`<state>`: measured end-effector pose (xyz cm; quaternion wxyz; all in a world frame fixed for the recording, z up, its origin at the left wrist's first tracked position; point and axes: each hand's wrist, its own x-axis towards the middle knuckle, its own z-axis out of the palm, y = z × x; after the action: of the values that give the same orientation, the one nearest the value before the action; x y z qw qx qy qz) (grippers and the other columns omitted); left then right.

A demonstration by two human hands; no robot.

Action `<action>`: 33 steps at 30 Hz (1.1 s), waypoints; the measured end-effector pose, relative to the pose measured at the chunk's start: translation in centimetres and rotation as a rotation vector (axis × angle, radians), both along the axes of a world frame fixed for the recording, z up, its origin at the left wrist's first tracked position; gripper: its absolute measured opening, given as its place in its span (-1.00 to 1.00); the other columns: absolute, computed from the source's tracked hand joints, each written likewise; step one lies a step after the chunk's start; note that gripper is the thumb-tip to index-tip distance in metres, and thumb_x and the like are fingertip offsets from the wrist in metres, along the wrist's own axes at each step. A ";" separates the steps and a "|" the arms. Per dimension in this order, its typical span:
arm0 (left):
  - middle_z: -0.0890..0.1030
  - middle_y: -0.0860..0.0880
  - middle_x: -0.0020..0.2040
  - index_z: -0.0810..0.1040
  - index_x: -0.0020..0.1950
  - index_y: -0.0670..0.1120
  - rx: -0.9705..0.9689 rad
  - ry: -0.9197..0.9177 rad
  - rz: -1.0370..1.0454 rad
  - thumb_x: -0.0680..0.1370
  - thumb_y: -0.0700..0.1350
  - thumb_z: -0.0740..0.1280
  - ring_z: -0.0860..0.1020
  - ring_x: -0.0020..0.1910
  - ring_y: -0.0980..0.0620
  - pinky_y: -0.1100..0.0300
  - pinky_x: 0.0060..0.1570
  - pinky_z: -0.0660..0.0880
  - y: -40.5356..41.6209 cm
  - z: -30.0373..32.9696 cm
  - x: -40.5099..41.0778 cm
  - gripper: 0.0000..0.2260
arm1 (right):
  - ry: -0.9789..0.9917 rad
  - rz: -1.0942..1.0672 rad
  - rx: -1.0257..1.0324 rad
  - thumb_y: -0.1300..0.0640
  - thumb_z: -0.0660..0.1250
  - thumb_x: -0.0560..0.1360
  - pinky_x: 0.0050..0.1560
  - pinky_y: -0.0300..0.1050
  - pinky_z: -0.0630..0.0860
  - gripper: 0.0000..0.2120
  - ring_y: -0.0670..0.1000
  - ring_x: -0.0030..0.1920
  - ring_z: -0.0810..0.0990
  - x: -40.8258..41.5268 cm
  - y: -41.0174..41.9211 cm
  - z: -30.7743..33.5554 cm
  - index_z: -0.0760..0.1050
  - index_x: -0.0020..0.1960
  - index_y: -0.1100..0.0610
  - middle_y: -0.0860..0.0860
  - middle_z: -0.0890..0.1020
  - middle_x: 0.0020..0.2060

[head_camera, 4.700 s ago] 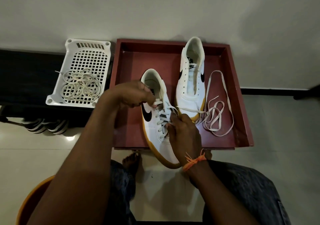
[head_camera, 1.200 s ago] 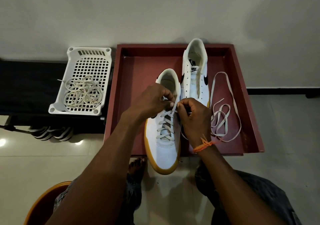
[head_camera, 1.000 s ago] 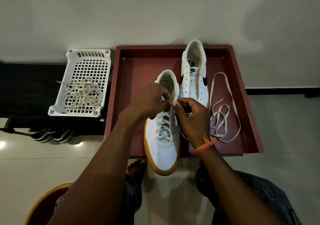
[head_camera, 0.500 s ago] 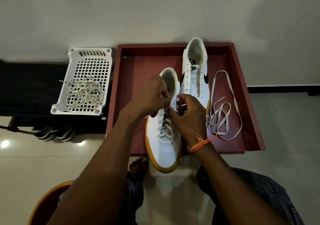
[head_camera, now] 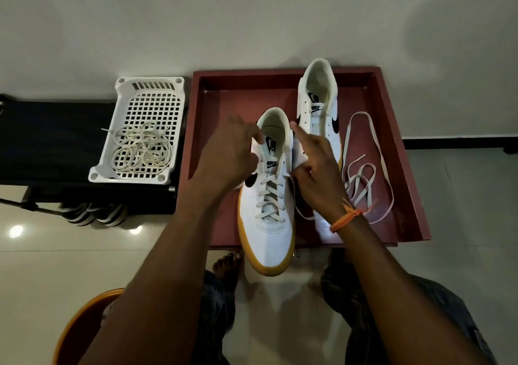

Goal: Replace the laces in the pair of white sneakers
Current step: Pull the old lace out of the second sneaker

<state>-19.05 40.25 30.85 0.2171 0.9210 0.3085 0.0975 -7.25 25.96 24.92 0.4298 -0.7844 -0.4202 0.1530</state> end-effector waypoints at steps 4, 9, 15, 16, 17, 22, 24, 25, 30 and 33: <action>0.66 -0.09 -0.11 0.70 -0.04 -0.11 -0.089 0.168 -0.085 0.57 -0.10 0.30 0.62 -0.16 -0.09 0.05 -0.18 0.56 -3.3 -1.6 0.5 -0.82 | -0.148 0.177 -0.062 0.51 0.17 0.41 0.24 -0.14 0.47 -0.41 0.12 0.28 0.50 1.1 -0.1 -0.7 0.54 0.31 0.07 0.13 0.37 0.36; 0.67 -0.16 -0.25 0.68 -0.18 -0.24 -0.415 0.067 0.061 0.53 -0.16 0.40 0.57 -0.37 -0.01 0.12 -0.31 0.49 -3.2 -2.4 0.2 -0.83 | -0.100 0.127 -0.052 0.52 0.15 0.41 0.18 -0.58 0.24 -0.45 0.02 0.31 0.46 1.6 0.0 -0.4 0.61 0.20 0.06 0.08 0.47 0.29; 0.57 -0.03 -0.44 0.68 -0.14 -0.20 -0.988 -0.189 0.328 0.49 -0.29 0.42 0.33 -0.57 0.18 0.35 -0.57 0.23 -2.4 -1.7 -1.9 -0.94 | 0.021 0.123 -0.014 0.50 0.19 0.40 0.14 -0.11 0.56 -0.44 -0.02 0.22 0.51 1.8 -0.2 -0.5 0.63 0.17 -0.02 -0.02 0.47 0.28; 0.53 -0.05 -0.45 0.67 -0.17 -0.21 -1.048 -0.212 0.390 0.48 -0.28 0.42 0.28 -0.57 0.13 0.34 -0.57 0.17 -2.1 -1.7 -2.2 -0.95 | 0.038 0.117 -0.013 0.50 0.19 0.39 0.11 -0.07 0.58 -0.44 -0.06 0.21 0.50 1.9 -0.2 -0.4 0.64 0.16 -0.02 -0.02 0.47 0.28; 0.48 -0.09 -0.44 0.65 -0.22 -0.21 -1.075 -0.217 0.432 0.45 -0.25 0.43 0.24 -0.56 0.09 0.33 -0.54 0.12 -1.7 -2.0 -2.6 -0.94 | 0.042 0.112 -0.018 0.49 0.20 0.38 0.07 -0.08 0.59 -0.44 -0.09 0.19 0.48 2.0 -0.2 -0.4 0.64 0.15 -0.02 -0.02 0.47 0.28; 0.50 0.03 -0.36 0.62 -0.16 -0.23 -0.379 -0.106 0.283 0.37 0.03 0.46 0.38 -0.42 0.18 0.28 -0.38 0.28 -2.4 -2.6 -2.8 -0.69 | 0.006 0.115 -0.045 0.48 0.22 0.39 0.03 -0.57 0.33 -0.46 -0.04 0.26 0.48 1.9 -0.2 -0.4 0.63 0.16 -0.02 0.01 0.49 0.30; 0.55 0.07 -0.15 0.59 0.06 -0.07 -0.073 -0.151 0.189 0.47 0.06 0.46 0.42 -0.24 0.22 0.29 -0.24 0.32 -3.6 -1.7 -1.8 -0.74 | -0.001 0.116 -0.044 0.47 0.22 0.40 0.10 -0.59 0.27 -0.47 -0.01 0.30 0.47 2.0 -0.2 -0.5 0.63 0.17 -0.01 0.02 0.48 0.32; 0.55 0.04 -0.02 0.58 0.15 -0.03 0.026 -0.134 0.128 0.49 0.07 0.44 0.43 -0.13 0.18 0.27 -0.17 0.33 -3.9 -1.4 -1.3 -0.71 | -0.003 0.117 -0.044 0.47 0.22 0.40 0.13 -0.56 0.28 -0.47 0.00 0.32 0.46 2.0 -0.2 -0.5 0.63 0.18 -0.01 0.03 0.48 0.33; 0.46 -0.07 0.16 0.69 0.11 0.05 0.100 0.165 -0.026 0.52 0.03 0.42 0.37 0.14 -0.08 0.06 0.04 0.36 -3.6 -1.6 0.4 -0.80 | 0.019 0.110 -0.049 0.47 0.22 0.39 0.14 -0.57 0.28 -0.47 -0.01 0.32 0.47 2.0 -0.1 -0.7 0.63 0.16 -0.02 0.01 0.48 0.32; 0.54 -0.07 0.07 0.73 -0.02 -0.05 -0.014 0.105 -0.084 0.49 -0.04 0.47 0.41 0.04 0.00 0.12 -0.05 0.35 -2.8 -1.2 0.6 -0.86 | 0.024 0.100 -0.043 0.46 0.23 0.40 0.10 -0.60 0.27 -0.47 -0.08 0.28 0.46 2.0 -0.1 -0.7 0.62 0.13 -0.08 -0.01 0.49 0.31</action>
<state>-18.42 37.44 29.63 0.2108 0.9354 0.2814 0.0376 -5.26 25.86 24.26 0.4097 -0.7695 -0.4504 0.1926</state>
